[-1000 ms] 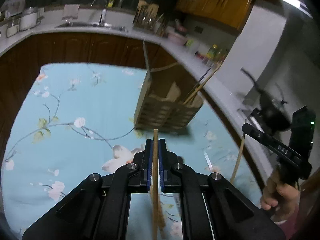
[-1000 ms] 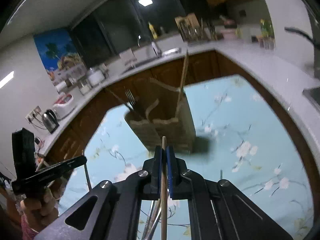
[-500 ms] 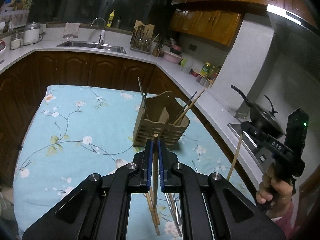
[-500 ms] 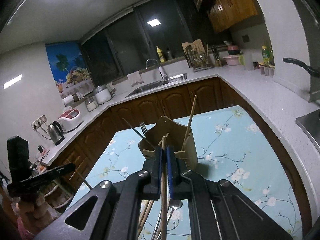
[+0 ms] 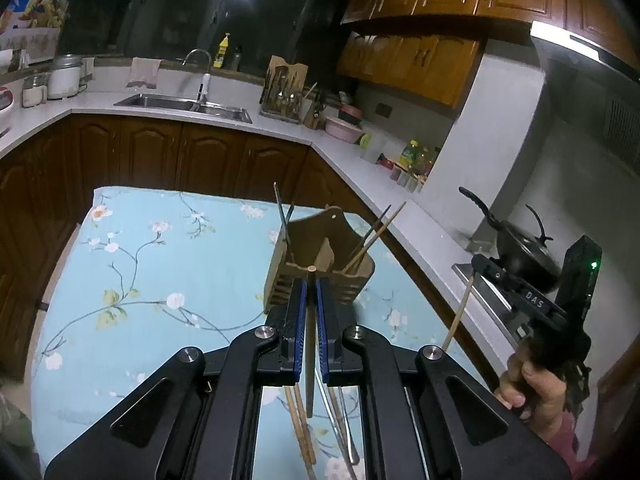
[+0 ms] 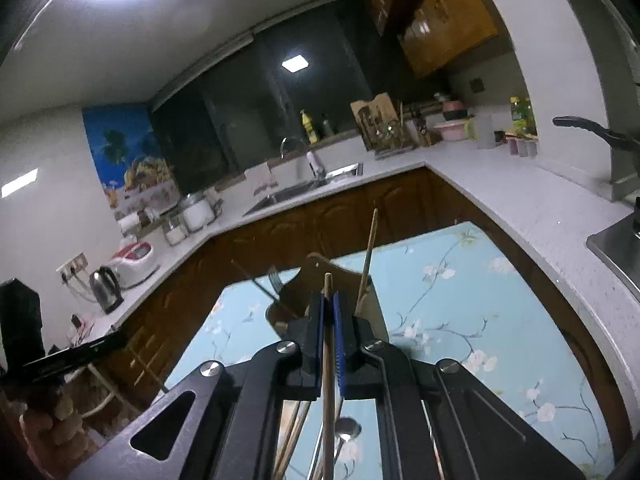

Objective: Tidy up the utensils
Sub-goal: 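Carry both wooden chopsticks over the caddy and lower them into its slots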

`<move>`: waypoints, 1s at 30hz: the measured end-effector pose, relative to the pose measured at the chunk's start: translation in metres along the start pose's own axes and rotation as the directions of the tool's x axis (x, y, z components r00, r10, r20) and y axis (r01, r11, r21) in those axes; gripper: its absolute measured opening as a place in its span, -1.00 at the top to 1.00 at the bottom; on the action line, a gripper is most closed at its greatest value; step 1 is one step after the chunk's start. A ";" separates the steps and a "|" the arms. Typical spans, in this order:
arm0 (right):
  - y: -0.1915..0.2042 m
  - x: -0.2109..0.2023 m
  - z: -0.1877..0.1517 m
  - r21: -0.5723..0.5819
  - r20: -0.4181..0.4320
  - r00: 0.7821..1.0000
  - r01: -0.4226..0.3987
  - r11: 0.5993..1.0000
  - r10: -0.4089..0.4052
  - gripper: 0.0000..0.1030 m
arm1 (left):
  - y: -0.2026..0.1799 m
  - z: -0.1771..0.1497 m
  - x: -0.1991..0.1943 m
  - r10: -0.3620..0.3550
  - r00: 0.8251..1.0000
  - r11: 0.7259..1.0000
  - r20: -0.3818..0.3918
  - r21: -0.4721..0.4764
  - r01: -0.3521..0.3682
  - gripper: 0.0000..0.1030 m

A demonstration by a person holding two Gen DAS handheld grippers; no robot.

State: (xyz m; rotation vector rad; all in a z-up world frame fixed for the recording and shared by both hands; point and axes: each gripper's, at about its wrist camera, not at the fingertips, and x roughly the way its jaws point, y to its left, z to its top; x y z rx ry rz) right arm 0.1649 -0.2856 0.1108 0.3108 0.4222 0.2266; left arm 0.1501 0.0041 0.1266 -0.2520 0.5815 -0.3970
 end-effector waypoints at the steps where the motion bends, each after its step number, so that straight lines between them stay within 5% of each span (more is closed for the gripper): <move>1: -0.001 0.001 0.001 0.004 0.011 1.000 0.001 1.000 -0.002 0.91 | 0.000 0.003 0.001 -0.001 1.000 1.000 0.004 -0.001 0.001 0.91; 10: -0.004 0.018 0.024 0.025 0.198 0.980 0.008 1.000 -0.012 0.90 | -0.009 0.041 0.010 -0.009 0.998 1.000 0.069 0.009 0.009 0.91; 18: 0.000 0.038 0.069 0.043 0.391 0.920 0.022 0.999 -0.037 0.90 | -0.011 0.097 0.029 -0.001 0.986 1.000 0.167 0.000 0.001 0.91; 24: 0.000 0.063 0.082 0.032 0.445 0.893 0.065 0.997 -0.073 0.91 | -0.009 0.124 0.062 0.049 0.970 0.999 0.236 -0.005 -0.049 0.91; 30: -0.011 0.096 0.059 0.036 0.414 0.904 0.102 0.994 -0.108 0.90 | 0.009 0.110 0.111 0.072 0.978 0.996 0.197 -0.063 -0.061 0.91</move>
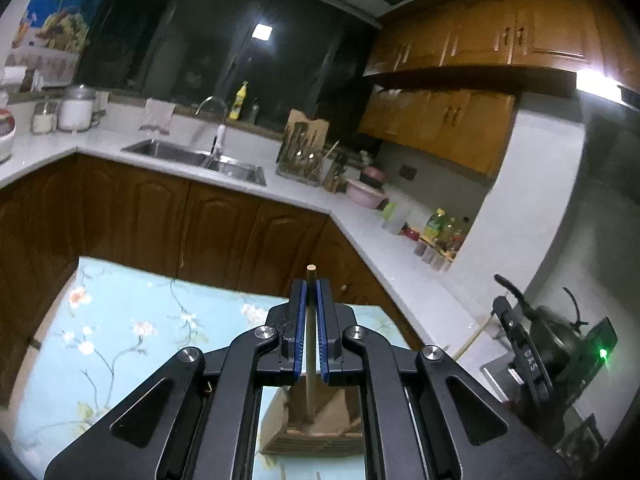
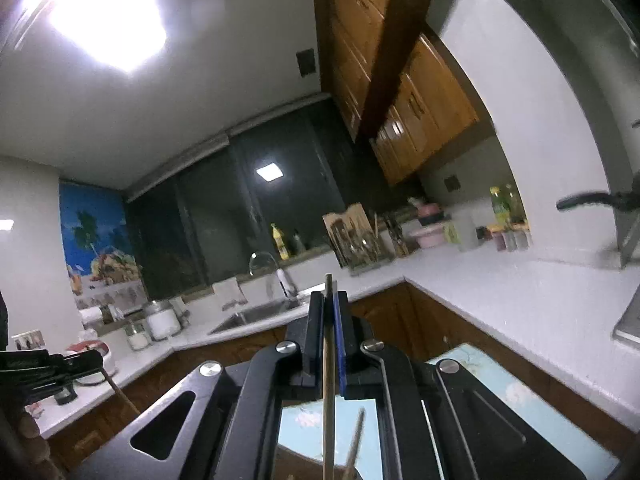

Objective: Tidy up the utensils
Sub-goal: 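Carry both wooden chopsticks over the caddy and lower them into its slots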

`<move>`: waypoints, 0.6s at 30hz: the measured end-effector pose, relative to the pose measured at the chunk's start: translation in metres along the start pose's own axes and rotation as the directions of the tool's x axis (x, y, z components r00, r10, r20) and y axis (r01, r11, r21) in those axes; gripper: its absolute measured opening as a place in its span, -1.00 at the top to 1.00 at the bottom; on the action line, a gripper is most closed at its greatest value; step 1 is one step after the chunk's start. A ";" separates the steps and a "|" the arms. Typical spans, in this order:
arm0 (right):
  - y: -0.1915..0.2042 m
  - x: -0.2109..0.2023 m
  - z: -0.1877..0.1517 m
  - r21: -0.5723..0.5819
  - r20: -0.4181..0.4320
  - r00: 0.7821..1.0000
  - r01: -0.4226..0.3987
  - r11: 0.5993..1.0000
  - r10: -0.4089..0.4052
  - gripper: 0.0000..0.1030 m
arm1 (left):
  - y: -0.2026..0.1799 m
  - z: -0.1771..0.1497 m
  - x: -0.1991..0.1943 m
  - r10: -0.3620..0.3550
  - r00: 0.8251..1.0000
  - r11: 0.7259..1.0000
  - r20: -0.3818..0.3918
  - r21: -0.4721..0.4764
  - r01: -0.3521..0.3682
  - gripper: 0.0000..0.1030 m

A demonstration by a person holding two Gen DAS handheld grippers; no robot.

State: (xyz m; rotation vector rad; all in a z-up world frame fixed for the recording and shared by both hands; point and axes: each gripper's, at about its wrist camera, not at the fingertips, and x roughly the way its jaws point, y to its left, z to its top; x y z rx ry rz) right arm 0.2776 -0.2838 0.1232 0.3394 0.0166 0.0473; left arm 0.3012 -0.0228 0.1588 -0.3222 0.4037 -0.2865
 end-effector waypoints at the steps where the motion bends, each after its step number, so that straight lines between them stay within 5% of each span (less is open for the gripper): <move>1: -0.002 0.001 -0.006 -0.002 -0.001 1.000 0.008 1.000 -0.008 0.90 | 0.003 -0.007 0.006 0.008 1.000 1.000 -0.011 -0.004 -0.008 0.91; 10: -0.019 0.005 -0.052 0.030 -0.083 0.996 0.031 0.999 -0.028 0.90 | 0.016 -0.057 0.038 0.029 0.992 1.000 -0.122 -0.003 -0.030 0.90; 18: -0.022 0.018 -0.066 0.005 -0.221 0.975 0.019 1.000 -0.017 0.89 | 0.014 -0.059 0.040 0.042 0.991 0.999 -0.129 0.028 -0.039 0.89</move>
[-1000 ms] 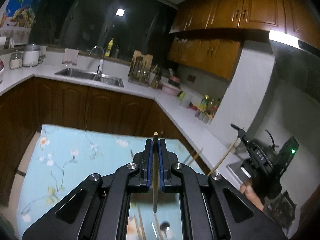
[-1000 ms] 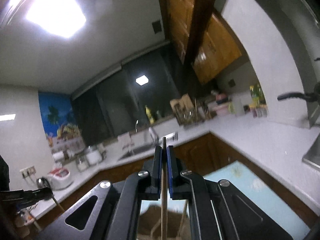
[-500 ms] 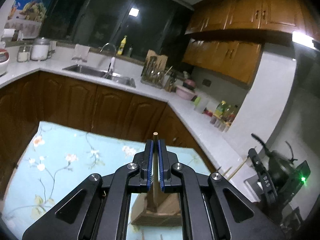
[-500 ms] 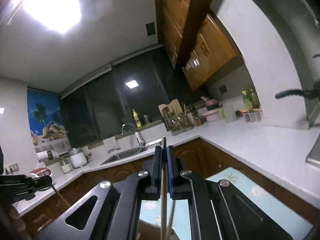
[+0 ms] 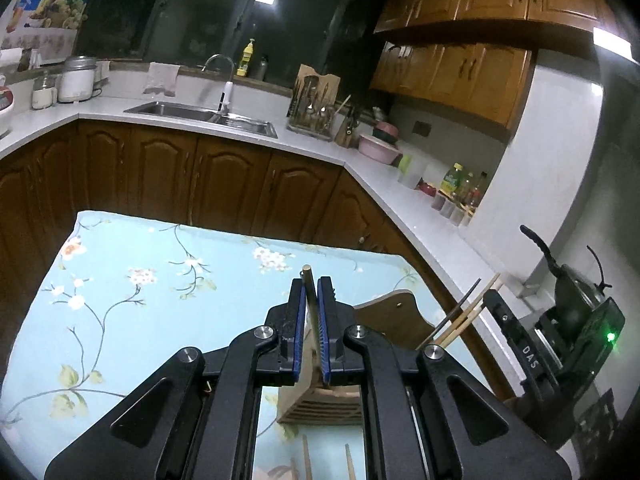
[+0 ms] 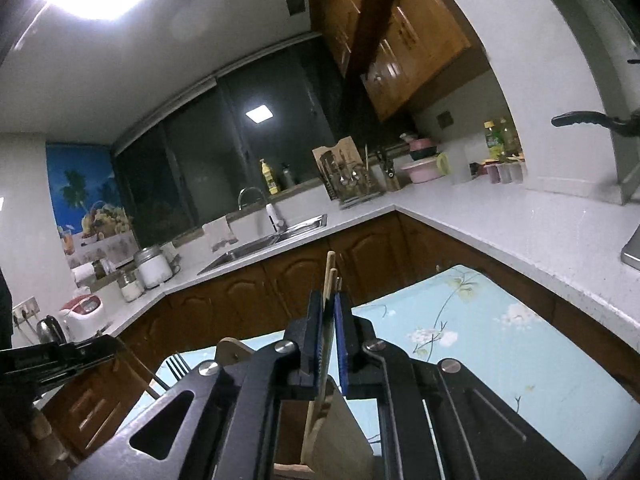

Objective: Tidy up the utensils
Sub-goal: 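Carry both wooden chopsticks over the caddy and lower them into its slots, then open both tools and move them back to the remaining utensils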

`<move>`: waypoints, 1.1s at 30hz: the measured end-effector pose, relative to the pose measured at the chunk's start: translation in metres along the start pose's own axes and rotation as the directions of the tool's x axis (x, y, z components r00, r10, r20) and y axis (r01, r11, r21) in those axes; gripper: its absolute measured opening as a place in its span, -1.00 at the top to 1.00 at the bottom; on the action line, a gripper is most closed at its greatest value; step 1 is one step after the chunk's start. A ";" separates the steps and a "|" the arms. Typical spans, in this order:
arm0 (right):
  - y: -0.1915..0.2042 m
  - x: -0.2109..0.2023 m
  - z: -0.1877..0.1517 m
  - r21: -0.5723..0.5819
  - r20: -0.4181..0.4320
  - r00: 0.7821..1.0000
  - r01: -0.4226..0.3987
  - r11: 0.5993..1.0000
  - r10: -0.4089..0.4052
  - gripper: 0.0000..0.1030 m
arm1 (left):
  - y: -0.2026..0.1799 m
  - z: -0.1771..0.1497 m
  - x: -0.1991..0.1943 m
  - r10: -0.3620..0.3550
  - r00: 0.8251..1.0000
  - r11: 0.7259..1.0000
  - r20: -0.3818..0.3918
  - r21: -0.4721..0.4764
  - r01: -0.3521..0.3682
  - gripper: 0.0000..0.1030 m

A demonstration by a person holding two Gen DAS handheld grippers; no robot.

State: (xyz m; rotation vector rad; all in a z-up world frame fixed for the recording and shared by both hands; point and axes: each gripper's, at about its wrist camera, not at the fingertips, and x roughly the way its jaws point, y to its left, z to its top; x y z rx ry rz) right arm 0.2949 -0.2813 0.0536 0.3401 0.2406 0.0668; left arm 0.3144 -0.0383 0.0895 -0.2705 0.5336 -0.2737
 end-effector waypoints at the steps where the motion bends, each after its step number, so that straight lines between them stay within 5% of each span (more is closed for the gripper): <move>1: 0.000 0.000 0.002 0.000 -0.009 1.000 0.000 1.000 0.000 0.88 | 0.000 0.000 0.000 0.001 1.000 1.000 -0.001 0.000 -0.001 0.89; 6: -0.002 0.002 0.007 0.001 -0.033 0.999 -0.003 1.000 0.003 0.87 | 0.000 0.001 0.001 0.013 1.000 1.000 -0.002 0.008 -0.013 0.88; 10: -0.005 0.004 0.010 0.019 -0.061 0.998 -0.023 1.000 0.024 0.64 | -0.001 0.003 0.000 0.024 1.000 1.000 -0.011 0.005 -0.024 0.84; 12: -0.008 -0.002 0.013 0.031 -0.057 0.998 -0.034 0.999 0.036 0.33 | -0.002 0.004 -0.008 0.007 1.000 1.000 -0.001 -0.007 -0.007 0.58; 14: -0.010 -0.012 0.016 0.049 -0.038 0.998 -0.056 0.997 0.057 -0.08 | -0.002 0.005 -0.020 0.005 1.000 1.000 0.031 -0.024 -0.004 -0.06; 19: -0.015 -0.049 0.033 0.068 0.027 0.997 -0.072 0.995 0.070 -0.97 | 0.001 0.009 -0.068 0.049 0.991 0.996 0.125 -0.083 -0.039 -0.95; 33: -0.012 -0.154 0.013 -0.028 -0.048 0.996 -0.079 0.996 0.077 -0.99 | 0.017 -0.063 -0.133 0.075 0.996 0.992 0.046 -0.101 -0.070 -1.00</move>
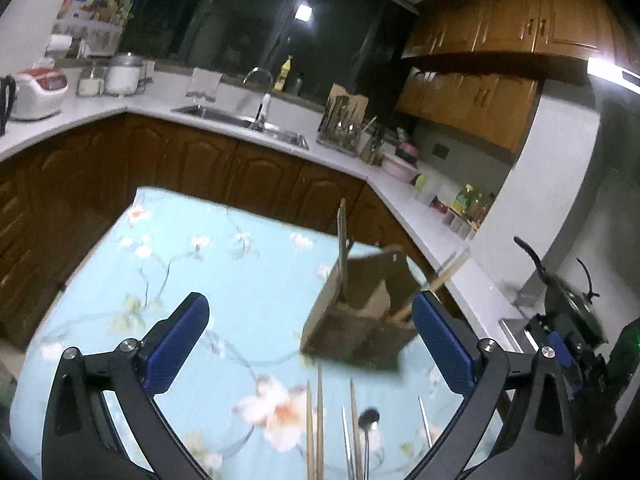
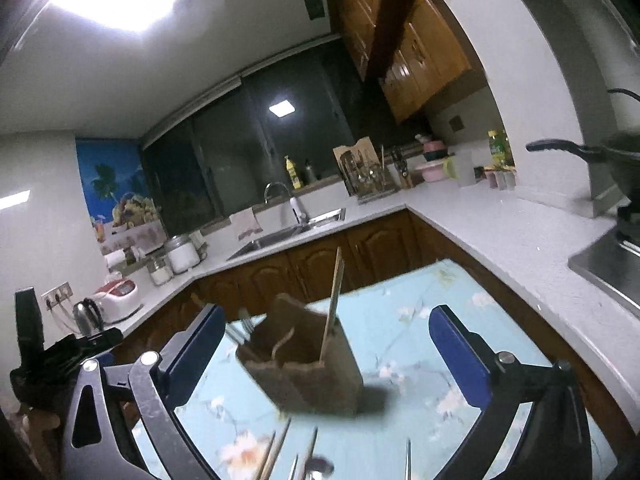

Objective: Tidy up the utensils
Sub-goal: 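Open both tools and move them back to the remaining utensils, then grasp a wooden chopstick with the left tool while the right tool grasps a steel chopstick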

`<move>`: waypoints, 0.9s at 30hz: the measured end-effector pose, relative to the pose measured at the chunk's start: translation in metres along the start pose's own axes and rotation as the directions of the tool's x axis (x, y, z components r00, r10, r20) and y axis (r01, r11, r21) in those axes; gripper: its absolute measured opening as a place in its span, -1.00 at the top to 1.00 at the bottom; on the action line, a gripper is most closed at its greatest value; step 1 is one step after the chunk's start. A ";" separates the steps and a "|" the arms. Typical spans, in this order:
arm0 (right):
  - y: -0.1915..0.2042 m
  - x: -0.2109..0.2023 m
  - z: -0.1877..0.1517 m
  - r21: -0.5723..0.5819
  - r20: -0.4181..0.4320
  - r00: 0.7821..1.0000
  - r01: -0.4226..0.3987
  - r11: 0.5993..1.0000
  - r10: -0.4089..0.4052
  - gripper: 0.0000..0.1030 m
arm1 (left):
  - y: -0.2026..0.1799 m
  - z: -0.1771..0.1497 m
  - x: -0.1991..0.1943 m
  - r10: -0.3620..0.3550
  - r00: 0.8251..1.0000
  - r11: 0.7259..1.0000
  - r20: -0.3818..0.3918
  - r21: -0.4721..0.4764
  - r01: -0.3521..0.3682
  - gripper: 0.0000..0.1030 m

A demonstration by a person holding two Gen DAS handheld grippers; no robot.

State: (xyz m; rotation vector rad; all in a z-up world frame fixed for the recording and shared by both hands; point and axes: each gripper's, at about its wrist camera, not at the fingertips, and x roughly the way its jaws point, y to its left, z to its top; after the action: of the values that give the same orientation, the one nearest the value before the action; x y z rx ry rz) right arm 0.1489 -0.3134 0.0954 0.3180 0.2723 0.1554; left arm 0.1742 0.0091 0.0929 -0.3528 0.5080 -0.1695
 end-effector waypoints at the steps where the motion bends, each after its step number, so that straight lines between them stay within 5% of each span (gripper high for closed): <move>1: 0.002 -0.006 -0.006 -0.003 -0.009 1.000 0.003 1.000 -0.003 -0.99 | 0.002 -0.007 -0.003 0.003 1.000 1.000 -0.013 -0.005 -0.004 -1.00; 14: -0.024 -0.033 -0.084 0.006 -0.246 0.967 0.074 0.997 -0.071 -0.99 | 0.024 -0.080 -0.006 0.030 0.985 0.999 -0.168 -0.024 -0.034 -1.00; 27: -0.037 -0.022 -0.105 0.017 -0.328 0.940 0.108 0.994 -0.096 -0.99 | 0.013 -0.104 0.014 0.065 0.964 0.998 -0.258 0.043 -0.056 -1.00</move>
State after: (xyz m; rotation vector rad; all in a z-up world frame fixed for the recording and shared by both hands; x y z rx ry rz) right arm 0.1020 -0.3226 -0.0072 0.3116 0.6207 0.1000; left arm 0.1345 -0.0123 -0.0027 -0.2809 0.7728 -0.1663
